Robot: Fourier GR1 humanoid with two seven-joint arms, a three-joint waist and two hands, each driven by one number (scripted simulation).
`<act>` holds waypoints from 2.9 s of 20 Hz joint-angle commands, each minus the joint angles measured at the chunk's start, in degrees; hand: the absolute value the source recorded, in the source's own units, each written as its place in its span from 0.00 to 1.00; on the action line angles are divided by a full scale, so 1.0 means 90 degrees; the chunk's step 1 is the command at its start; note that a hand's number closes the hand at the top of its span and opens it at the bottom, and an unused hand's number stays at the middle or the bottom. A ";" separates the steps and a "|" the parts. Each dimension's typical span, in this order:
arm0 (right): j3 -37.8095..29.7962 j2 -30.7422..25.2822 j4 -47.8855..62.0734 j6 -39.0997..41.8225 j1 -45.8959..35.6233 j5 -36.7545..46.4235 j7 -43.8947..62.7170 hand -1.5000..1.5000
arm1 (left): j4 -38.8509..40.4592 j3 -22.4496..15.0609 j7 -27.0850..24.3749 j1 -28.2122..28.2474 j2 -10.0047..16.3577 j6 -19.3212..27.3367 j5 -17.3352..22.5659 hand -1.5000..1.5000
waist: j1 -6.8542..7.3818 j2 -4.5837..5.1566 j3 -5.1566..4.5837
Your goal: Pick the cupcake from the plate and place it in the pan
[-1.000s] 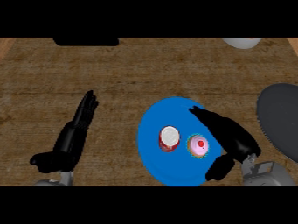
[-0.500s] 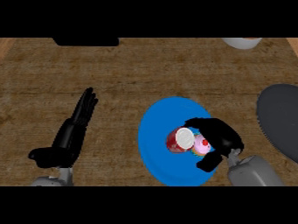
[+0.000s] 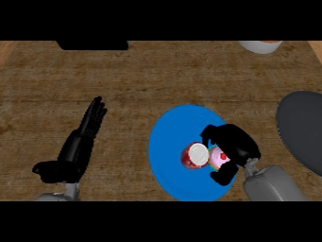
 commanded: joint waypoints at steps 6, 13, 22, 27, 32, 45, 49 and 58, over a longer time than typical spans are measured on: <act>-0.0354 0.0203 -0.0736 -0.1273 0.0551 0.0583 0.0078 1.00 | -0.0111 -0.0128 -0.0081 0.0152 -0.0224 0.0139 -0.0248 0.50 | -0.0052 0.0028 0.0026; -0.0111 0.0131 -0.3158 -0.1742 0.2355 0.1429 0.1618 1.00 | -0.0371 0.0189 0.0121 0.0219 0.0049 -0.0019 -0.0032 0.50 | -0.0173 -0.0006 0.0022; 0.0205 0.0509 -0.5493 -0.2656 0.3111 0.2445 0.2419 1.00 | -0.0512 0.0024 -0.0074 0.0724 0.0005 -0.0178 -0.0004 0.50 | -0.0085 0.0000 0.0026; -0.0798 0.0608 -0.5605 -0.2882 0.3258 0.1559 0.2340 1.00 | -0.0185 -0.0005 -0.0003 0.0158 -0.0205 0.0005 -0.0216 0.50 | -0.0067 0.0035 0.0029; -0.2542 0.0508 -0.4906 -0.3040 0.2618 -0.0045 0.1894 1.00 | -0.0296 0.0076 -0.0166 0.0443 -0.0054 -0.0263 -0.0062 0.50 | -0.0004 0.0038 0.0031; -0.4852 -0.0651 -0.0469 -0.5154 0.0593 -0.0405 -0.0523 1.00 | 0.0009 0.0095 -0.0172 0.0193 -0.0129 -0.0220 -0.0244 0.50 | 0.0104 0.0067 0.0034; -0.5442 -0.0805 0.0849 -0.5570 0.0296 -0.1545 -0.1783 1.00 | -0.0312 0.0050 0.0007 0.0288 -0.0174 -0.0202 -0.0219 0.50 | 0.0071 0.0056 0.0035; -0.5751 -0.2021 0.4224 -0.4752 -0.1160 -0.1851 -0.2487 1.00 | 0.0309 0.0221 -0.0226 -0.0163 -0.0169 -0.0377 -0.0164 0.50 | 0.0161 0.0115 0.0031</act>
